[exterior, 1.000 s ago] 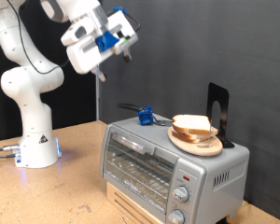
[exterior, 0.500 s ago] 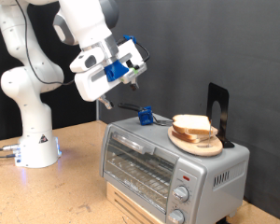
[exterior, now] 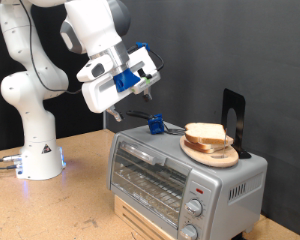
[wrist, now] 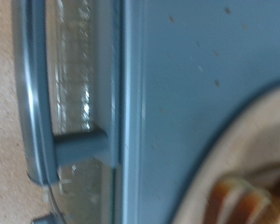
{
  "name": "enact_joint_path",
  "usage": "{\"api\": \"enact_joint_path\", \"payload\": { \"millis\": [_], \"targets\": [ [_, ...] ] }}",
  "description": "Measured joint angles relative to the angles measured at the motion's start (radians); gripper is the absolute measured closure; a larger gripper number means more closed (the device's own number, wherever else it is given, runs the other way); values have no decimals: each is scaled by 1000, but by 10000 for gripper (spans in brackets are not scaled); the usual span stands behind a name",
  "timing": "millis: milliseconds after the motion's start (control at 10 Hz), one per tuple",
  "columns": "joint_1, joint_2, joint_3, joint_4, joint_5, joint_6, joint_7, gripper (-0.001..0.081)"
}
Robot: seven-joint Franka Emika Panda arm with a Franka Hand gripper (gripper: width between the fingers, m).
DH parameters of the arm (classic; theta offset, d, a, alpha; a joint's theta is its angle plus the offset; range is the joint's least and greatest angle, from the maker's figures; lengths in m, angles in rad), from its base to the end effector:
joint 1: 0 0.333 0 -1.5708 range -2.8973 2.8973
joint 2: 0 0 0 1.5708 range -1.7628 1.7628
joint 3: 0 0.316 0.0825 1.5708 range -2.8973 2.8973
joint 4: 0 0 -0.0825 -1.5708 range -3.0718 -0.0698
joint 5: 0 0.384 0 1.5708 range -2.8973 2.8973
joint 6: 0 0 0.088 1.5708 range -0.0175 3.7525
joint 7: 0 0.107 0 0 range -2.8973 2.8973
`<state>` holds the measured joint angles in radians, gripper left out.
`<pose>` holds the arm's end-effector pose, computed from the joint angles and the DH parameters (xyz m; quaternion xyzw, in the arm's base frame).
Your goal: Make a piece of toast with the oven
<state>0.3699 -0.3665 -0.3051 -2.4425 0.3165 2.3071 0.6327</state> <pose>0.4513 0.0312 0.4538 -0.9104 0.3583 -0.0315 0.2042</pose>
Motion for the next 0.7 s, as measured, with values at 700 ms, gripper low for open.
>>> {"api": "enact_joint_path", "payload": {
  "millis": [700],
  "targets": [
    [-26,108,-8,-108,-35,185,-36,-3]
  ]
}}
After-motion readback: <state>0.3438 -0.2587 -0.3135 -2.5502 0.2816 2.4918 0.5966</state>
